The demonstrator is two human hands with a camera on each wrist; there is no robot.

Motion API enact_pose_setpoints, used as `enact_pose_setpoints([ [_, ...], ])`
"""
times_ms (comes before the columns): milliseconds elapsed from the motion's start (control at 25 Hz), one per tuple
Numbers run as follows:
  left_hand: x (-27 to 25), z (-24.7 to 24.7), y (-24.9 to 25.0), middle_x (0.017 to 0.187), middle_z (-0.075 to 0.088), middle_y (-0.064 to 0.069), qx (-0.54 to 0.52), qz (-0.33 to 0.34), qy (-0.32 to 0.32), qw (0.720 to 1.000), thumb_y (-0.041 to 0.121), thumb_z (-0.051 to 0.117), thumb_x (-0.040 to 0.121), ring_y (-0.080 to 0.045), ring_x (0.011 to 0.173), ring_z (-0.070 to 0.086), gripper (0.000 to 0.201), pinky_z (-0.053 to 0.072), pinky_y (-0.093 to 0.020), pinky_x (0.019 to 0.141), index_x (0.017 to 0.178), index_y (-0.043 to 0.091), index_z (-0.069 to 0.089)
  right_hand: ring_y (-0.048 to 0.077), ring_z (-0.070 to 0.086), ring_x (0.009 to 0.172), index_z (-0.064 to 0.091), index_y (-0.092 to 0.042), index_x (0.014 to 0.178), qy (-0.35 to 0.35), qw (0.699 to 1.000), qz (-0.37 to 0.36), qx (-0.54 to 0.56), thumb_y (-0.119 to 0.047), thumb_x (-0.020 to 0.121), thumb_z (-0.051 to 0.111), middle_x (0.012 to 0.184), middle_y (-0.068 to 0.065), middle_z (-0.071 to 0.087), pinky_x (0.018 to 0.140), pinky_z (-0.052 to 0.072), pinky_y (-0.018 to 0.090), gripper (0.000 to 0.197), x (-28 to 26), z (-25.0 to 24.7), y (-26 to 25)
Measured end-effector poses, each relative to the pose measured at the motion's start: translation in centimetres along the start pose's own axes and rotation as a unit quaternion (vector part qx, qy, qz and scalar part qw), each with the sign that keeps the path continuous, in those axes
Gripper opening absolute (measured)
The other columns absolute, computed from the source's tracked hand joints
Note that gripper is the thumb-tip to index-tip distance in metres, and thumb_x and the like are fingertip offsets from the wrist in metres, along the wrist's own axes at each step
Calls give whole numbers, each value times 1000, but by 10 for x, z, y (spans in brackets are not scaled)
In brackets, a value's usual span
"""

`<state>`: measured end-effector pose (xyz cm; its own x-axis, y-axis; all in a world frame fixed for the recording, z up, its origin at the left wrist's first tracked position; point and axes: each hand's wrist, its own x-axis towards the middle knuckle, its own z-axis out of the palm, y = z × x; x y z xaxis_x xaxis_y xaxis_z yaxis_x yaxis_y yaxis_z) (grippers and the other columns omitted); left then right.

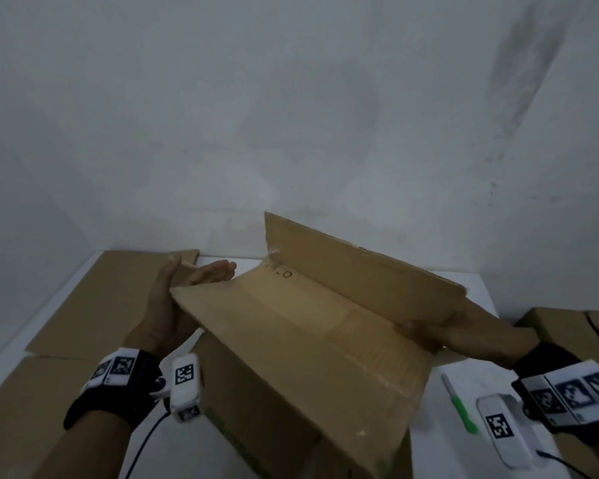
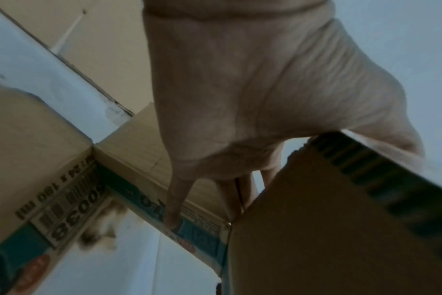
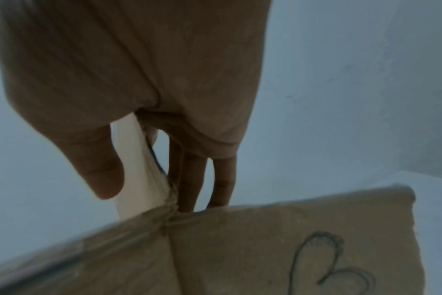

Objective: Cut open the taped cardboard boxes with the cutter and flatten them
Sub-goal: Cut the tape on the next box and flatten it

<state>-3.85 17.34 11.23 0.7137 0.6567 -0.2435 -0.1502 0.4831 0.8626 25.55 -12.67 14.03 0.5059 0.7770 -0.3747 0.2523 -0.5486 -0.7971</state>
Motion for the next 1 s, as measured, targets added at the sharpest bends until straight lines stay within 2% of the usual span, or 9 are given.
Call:
enact_pose_setpoints([
  [160,-4,-12,-6,135,62,-16,91,-68,14,993,55,84,65,-24,119,64,79,45,-42,100,126,8,67,15,65,97,52,-31,117,29,995,20,89,-66,59,82,108,-3,66,82,54,33,75,-16,-5,16],
  [240,-11,-5,-4,130,66,-9,222,-98,7,970,33,73,81,-16,115,67,52,55,-34,92,130,19,62,11,63,97,48,-33,123,36,991,12,127,-68,41,89,110,-8,64,74,51,24,98,-29,-8,25],
  [320,-18,6,1,119,73,-1,329,-115,-20,937,23,67,88,-10,112,67,48,56,-30,90,135,28,57,3,58,95,43,-31,129,40,986,23,162,-48,60,90,107,-15,59,71,45,18,86,-31,-5,32],
  [400,-25,22,10,105,75,3,455,-101,-25,884,39,69,87,-6,102,69,52,52,-28,92,136,35,55,1,62,93,47,-31,126,49,980,26,190,-32,70,87,108,-16,61,71,45,15,70,-25,-4,44],
  [520,-30,40,24,80,69,9,692,-17,-43,720,50,69,84,-3,80,65,50,51,-26,83,132,41,56,5,68,87,56,-29,118,66,971,27,226,-38,49,97,100,-8,72,64,53,14,81,-23,-5,59],
  [600,-43,53,44,74,67,13,693,50,-34,718,52,71,78,-1,74,64,42,53,-28,82,119,46,62,8,69,79,60,-26,110,88,968,39,234,-48,30,99,88,-9,74,56,53,17,92,-24,-3,69],
  [720,-33,51,71,87,68,17,693,118,56,709,60,69,69,-4,86,64,43,50,-32,86,110,46,67,11,65,86,60,-19,117,134,959,45,244,-33,50,98,98,-6,69,63,49,20,78,-24,-1,92],
  [840,13,34,59,118,64,4,766,-57,19,641,66,68,72,-14,105,58,66,43,-34,93,131,38,60,18,67,98,64,-22,113,143,955,42,255,-23,62,93,108,0,71,69,51,24,58,-23,-1,104],
  [1000,52,15,-14,154,41,-9,731,-205,-65,648,66,57,87,-25,140,40,73,33,-39,111,149,33,41,22,64,105,62,-23,116,156,953,54,254,-15,69,88,114,3,69,75,52,31,54,-4,1,117],
])
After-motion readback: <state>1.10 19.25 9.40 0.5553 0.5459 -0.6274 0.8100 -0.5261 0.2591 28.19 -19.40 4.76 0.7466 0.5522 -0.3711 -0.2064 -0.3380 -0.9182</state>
